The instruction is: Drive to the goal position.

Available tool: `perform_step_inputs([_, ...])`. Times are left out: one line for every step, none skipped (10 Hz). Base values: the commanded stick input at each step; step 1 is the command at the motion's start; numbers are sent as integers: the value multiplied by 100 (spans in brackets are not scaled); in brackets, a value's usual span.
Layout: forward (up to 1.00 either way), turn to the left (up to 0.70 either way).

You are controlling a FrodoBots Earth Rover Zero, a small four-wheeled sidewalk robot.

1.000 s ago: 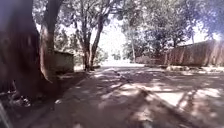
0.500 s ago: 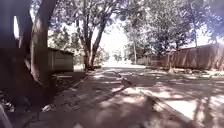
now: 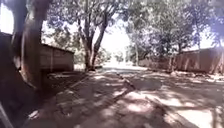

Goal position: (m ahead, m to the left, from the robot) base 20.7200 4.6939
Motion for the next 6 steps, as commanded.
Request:
perform_step_inputs([70, 0])
perform_step_inputs([70, 0])
perform_step_inputs([70, 0])
perform_step_inputs([70, 0])
perform_step_inputs([70, 0])
perform_step_inputs([70, -1])
